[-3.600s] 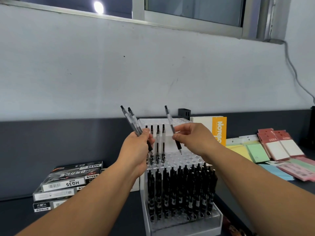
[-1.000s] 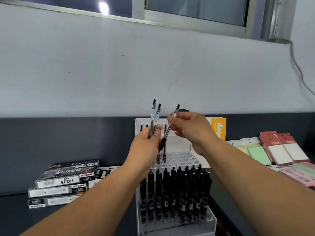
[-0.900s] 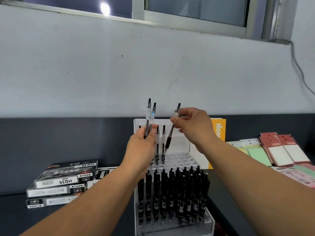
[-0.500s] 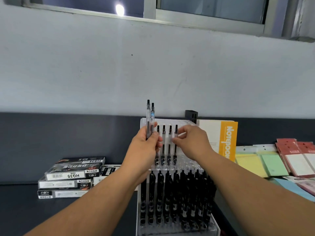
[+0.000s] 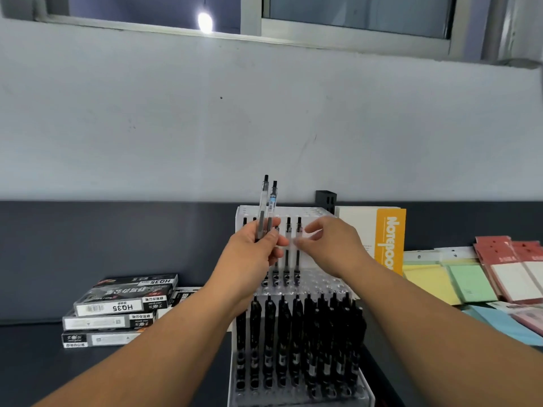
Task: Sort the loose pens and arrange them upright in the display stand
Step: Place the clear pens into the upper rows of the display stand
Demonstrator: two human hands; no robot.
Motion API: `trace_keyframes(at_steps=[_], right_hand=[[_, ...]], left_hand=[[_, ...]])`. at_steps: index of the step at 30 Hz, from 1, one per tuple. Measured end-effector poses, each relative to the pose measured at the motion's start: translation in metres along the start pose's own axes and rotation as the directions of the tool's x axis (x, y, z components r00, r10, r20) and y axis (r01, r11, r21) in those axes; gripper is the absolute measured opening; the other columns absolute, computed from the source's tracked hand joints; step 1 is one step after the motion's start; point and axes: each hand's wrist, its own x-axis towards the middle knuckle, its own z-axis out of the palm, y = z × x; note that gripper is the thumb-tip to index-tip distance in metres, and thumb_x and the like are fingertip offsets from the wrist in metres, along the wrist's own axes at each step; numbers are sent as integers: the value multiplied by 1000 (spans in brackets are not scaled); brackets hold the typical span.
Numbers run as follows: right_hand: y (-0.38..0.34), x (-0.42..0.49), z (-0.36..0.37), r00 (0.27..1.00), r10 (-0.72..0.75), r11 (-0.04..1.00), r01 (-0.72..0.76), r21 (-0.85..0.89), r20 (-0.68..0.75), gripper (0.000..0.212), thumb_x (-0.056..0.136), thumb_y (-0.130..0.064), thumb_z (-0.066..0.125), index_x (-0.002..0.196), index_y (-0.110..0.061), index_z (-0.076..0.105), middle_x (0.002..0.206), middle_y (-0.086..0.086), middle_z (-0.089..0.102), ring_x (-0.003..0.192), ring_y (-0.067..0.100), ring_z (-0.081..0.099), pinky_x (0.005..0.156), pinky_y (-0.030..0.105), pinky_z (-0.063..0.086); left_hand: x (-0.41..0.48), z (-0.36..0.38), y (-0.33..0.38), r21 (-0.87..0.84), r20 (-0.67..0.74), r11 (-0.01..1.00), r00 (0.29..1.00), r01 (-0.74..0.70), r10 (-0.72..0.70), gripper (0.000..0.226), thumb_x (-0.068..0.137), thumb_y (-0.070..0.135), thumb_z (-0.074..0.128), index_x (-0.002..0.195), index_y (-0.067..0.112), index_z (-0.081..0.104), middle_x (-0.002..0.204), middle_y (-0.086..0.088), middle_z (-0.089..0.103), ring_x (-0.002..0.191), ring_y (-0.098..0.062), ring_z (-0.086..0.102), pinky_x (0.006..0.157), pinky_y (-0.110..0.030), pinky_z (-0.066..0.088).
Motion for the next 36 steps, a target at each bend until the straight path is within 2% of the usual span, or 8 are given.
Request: trace_keyframes(at_steps=[3, 6, 12, 16, 20, 29, 32, 36], right_hand=[[-4, -4, -15, 996, 15, 960, 10, 280, -88, 27, 95, -38, 53, 94, -15, 68, 96, -1, 70, 85, 14, 63, 80, 33, 51], [-12, -10, -30, 993, 50, 766, -105, 635, 104, 29, 94, -42, 56, 101, -17, 69, 94, -4, 70, 80, 10, 62, 72, 29, 52], [-1, -4, -38, 985, 55, 663, -157, 732, 161, 20, 87, -29, 70, 99, -13, 69, 87, -3, 67, 73, 9, 59, 65, 25, 45], [5, 1, -35, 996, 77, 760, -26, 649, -50, 22, 84, -27, 74, 93, -9, 67, 86, 3, 70, 71, 10, 65, 65, 24, 53], [8, 6, -30, 978, 2, 911, 85, 403, -210, 17, 81, -32, 75, 77, -23, 61, 82, -1, 70, 80, 17, 68, 78, 34, 55], [15, 11, -7, 999, -23, 998, 26, 60, -45, 22, 82, -37, 72, 69, -25, 59, 76, -6, 68, 76, 12, 62, 57, 19, 37], [13, 11, -5, 999, -30, 999, 31, 12, -43, 26, 82, -39, 73, 65, -25, 59, 69, -8, 65, 71, 9, 58, 54, 12, 32], [12, 10, -1, 998, -28, 998, 25, -54, -50, 31, 83, -41, 71, 60, -24, 59, 63, -8, 60, 68, 10, 57, 53, 18, 32]], left_hand=[[1, 8, 1, 69, 43, 998, 999, 2, -5, 19, 100, 20, 49, 111, 27, 62, 72, 12, 65, 65, -7, 51, 70, -27, 45], [1, 21, 3, 92, 125, 996, 992, 5, -17, 18, 100, 19, 48, 110, 23, 63, 71, 10, 63, 60, -6, 48, 65, -26, 42], [0, 33, 7, 134, 107, 991, 993, 25, -40, 15, 100, 23, 48, 104, 30, 61, 99, 2, 67, 90, -12, 60, 78, -29, 48], [0, 31, 8, 159, -11, 987, 1000, 24, -22, 19, 100, 21, 47, 109, 28, 62, 102, 8, 65, 92, -3, 57, 69, -19, 42], [-3, 26, 8, 201, -44, 979, 998, 44, -36, 20, 100, 22, 47, 113, 27, 62, 101, 9, 63, 82, -6, 56, 64, -20, 44], [-10, 19, 11, 333, -38, 941, 998, 60, -51, 26, 99, 43, 41, 104, 21, 56, 71, 6, 46, 62, -8, 42, 62, -24, 40], [-10, 18, 10, 353, -55, 934, 997, 62, -46, 27, 101, 43, 37, 93, 20, 50, 56, 9, 38, 46, -5, 35, 49, -20, 35], [-8, 17, 6, 337, -35, 939, 998, 68, -60, 22, 101, 39, 40, 102, 23, 54, 51, 11, 39, 39, -2, 33, 42, -16, 33]])
